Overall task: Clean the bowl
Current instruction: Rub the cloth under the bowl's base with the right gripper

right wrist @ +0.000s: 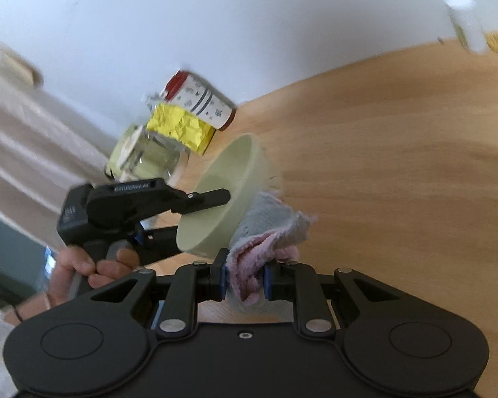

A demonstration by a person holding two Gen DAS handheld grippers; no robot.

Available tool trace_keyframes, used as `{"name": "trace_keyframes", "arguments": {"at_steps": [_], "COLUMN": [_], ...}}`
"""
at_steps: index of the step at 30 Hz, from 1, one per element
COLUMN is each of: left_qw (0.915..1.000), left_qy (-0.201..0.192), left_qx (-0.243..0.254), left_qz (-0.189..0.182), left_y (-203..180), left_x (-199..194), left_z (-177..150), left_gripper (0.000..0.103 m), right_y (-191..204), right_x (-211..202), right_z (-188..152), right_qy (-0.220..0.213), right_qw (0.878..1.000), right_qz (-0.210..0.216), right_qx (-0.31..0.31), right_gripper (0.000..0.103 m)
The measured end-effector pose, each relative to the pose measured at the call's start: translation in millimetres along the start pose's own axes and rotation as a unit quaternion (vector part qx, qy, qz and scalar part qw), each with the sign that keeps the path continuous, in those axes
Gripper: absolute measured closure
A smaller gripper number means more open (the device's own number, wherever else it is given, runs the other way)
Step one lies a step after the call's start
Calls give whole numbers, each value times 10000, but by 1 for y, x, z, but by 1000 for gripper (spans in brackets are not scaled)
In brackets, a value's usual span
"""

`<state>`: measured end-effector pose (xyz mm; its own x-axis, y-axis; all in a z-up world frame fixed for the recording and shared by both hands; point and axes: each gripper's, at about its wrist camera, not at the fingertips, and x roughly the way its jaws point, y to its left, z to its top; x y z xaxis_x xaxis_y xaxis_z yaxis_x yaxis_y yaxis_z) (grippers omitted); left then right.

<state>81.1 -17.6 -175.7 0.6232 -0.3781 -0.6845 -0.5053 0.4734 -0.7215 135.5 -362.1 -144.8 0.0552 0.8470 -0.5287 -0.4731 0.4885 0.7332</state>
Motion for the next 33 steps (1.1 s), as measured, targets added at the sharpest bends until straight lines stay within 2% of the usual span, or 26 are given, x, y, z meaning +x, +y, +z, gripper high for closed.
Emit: {"name": "trace_keyframes", "arguments": {"at_steps": [4, 8, 12, 16, 20, 27, 33], "left_qw": [9998, 9998, 9997, 9995, 9992, 9989, 9985], "left_qy": [-60, -52, 13, -85, -137, -2, 211], "left_qx": [206, 196, 237, 303, 374, 464, 496], "left_qz": [-2, 23, 4, 73, 76, -42, -51], "left_y": [-3, 0, 2, 5, 8, 15, 27], "left_x": [-1, 1, -2, -9, -14, -18, -18], "left_z": [1, -1, -1, 4, 11, 27, 42], "left_gripper": [85, 85, 85, 86, 86, 86, 86], "right_y": [21, 26, 23, 25, 43, 88, 102], "right_x": [18, 33, 50, 65, 70, 67, 107], "right_z": [0, -1, -1, -2, 3, 16, 18], "right_qy": [240, 375, 534, 631, 649, 411, 620], "right_qw": [9972, 9946, 9931, 9911, 9890, 9923, 9896], "right_qz": [-105, -293, -459, -610, -653, -364, -632], "right_qx": [-698, -926, -934, -996, -1161, -1112, -1130], "right_gripper": [81, 81, 81, 81, 81, 81, 82]}}
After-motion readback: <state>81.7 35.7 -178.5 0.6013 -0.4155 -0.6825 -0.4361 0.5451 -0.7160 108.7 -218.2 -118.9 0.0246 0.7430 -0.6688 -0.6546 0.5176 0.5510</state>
